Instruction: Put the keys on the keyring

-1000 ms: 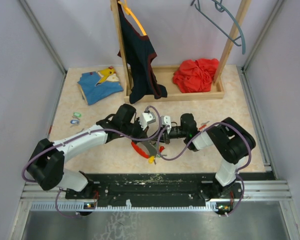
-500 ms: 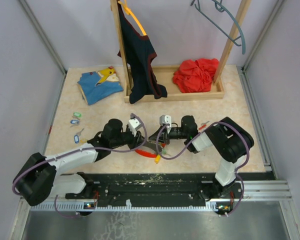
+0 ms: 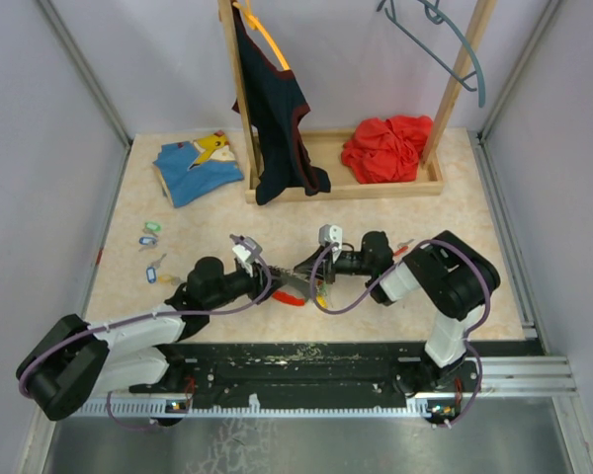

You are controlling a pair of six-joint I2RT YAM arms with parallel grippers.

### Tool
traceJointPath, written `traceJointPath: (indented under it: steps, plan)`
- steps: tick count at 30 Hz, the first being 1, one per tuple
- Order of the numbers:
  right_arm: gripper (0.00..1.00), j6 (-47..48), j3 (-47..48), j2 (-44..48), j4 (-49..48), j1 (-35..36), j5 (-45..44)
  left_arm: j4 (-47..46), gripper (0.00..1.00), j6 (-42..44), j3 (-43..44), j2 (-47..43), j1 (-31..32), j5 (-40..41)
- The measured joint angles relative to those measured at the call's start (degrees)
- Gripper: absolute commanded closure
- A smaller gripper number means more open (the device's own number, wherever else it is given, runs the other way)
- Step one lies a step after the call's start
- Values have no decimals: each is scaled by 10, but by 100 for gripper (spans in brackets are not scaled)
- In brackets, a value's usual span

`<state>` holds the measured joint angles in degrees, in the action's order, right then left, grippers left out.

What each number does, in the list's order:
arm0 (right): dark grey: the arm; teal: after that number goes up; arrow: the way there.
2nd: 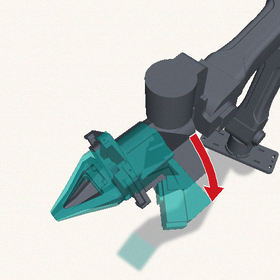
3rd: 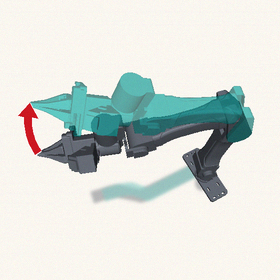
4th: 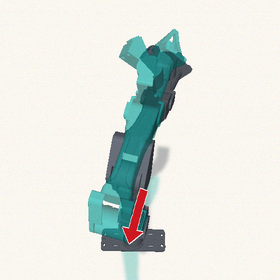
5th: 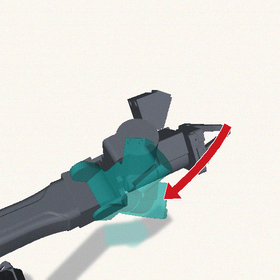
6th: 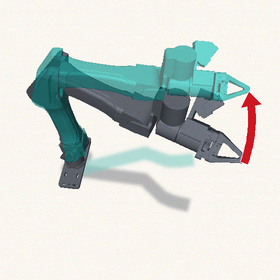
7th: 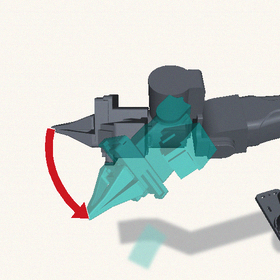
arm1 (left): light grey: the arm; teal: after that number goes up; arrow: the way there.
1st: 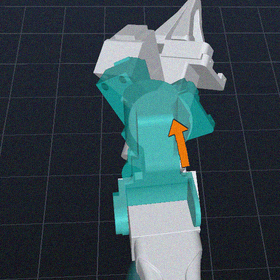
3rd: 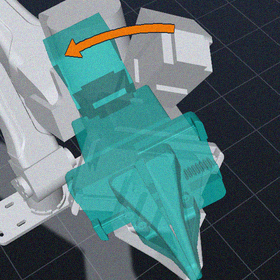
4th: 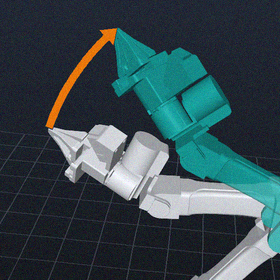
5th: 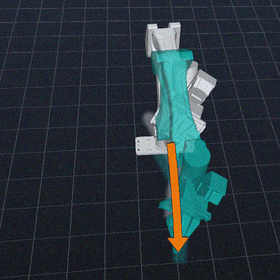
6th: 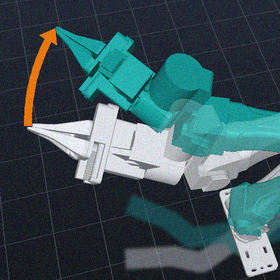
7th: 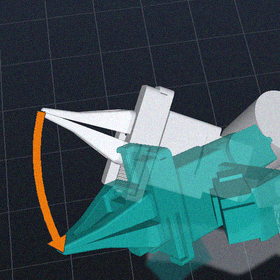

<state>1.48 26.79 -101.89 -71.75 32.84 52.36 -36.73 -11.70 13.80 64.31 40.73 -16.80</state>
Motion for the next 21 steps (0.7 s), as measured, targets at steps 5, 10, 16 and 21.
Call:
traceJointPath:
  steps: [5, 10, 16, 21]
  plan:
    - [100, -14, -10, 0, -14, 0, -20, -9, 62, -12, -1, 0, 0, 40]
    - [100, -22, -21, 2, -15, 5, -50, -59, 62, -13, -10, 4, -1, 33]
    - [100, -32, -40, 6, -25, 31, -109, -176, 62, 12, -61, 45, -1, -6]
    - [100, -41, -66, 6, -53, 55, -162, -247, 61, 55, -76, 92, -1, -28]
